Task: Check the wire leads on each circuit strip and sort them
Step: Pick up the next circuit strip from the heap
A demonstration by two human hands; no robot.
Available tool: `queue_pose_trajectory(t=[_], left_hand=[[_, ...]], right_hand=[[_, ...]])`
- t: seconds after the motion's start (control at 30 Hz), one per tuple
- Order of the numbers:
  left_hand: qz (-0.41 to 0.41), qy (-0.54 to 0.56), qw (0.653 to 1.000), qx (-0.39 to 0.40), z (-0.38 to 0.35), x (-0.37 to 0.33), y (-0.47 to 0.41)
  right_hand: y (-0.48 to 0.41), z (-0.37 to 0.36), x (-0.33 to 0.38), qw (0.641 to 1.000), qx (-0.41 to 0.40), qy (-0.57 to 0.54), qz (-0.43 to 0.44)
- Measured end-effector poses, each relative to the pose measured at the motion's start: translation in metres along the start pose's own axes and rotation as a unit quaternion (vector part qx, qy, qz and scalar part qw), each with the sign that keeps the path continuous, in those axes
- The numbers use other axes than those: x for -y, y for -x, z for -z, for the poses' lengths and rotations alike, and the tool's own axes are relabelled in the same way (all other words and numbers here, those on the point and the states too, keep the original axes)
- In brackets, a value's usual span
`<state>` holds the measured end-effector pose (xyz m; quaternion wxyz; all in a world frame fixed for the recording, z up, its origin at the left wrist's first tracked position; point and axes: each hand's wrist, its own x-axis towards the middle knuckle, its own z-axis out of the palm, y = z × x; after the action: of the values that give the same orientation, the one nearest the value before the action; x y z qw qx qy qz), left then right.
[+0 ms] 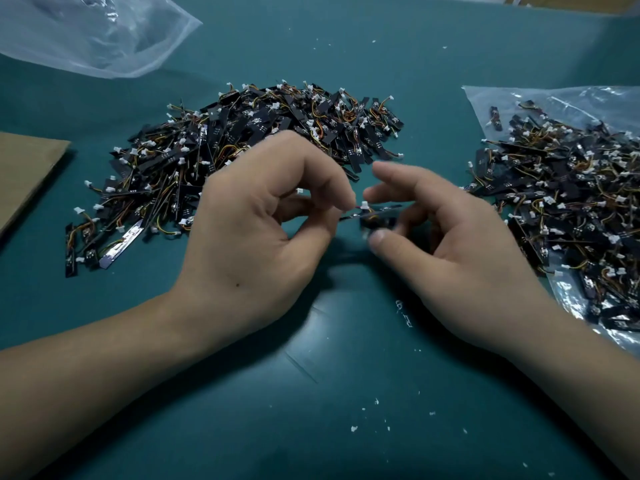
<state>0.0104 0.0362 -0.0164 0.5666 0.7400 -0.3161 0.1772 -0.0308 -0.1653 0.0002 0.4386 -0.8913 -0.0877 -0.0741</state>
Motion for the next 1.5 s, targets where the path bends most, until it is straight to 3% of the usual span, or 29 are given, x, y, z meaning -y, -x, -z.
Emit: queue_pose_trajectory(t=[0.17,0.27,0.37,0.4,0.53,0.67,0.83,1.13,1.27,1.5], left_hand=[[-0.002,-0.002,1.000,0.014,0.002,0.001,-0.004],[0.040,-0.008,0.998,0.040,0.009,0.010,-0.011],[0.270,-0.066,0.959,0.052,0.001,0.032,-0.030],[0.308,-0.060,0.949,0.046,0.001,0.034,-0.030],[0.042,-0.031,0.997,-0.049,0.003,-0.008,-0.006],[0.098,-0.018,0.995,-0.004,0.002,-0.011,-0.010],[0.138,-0.005,0.984,0.111,0.001,-0.017,-0.008],[0.169,0.030,0.985,0.025,0.004,-0.015,-0.013],[0.178,0.048,0.982,0.047,0.004,-0.016,-0.013],[0.111,0.097,0.985,0.093,0.008,-0.018,-0.011]], right_hand=[[0.002,0.000,0.002,0.998,-0.016,0.043,0.034],[0.003,0.000,0.004,0.999,-0.033,0.023,0.033],[0.003,-0.001,0.004,0.999,-0.042,-0.005,0.016],[0.003,-0.001,0.004,0.999,-0.041,-0.005,0.017],[0.004,0.000,0.006,0.999,-0.025,-0.025,0.022],[0.003,0.000,0.003,0.999,-0.019,-0.039,0.024],[0.001,0.000,-0.001,0.998,-0.027,-0.054,0.033],[0.004,0.002,0.001,0.991,-0.023,-0.112,0.068],[0.005,0.001,0.003,0.990,-0.026,-0.135,0.042],[0.004,-0.001,0.005,0.998,-0.045,-0.019,0.036]])
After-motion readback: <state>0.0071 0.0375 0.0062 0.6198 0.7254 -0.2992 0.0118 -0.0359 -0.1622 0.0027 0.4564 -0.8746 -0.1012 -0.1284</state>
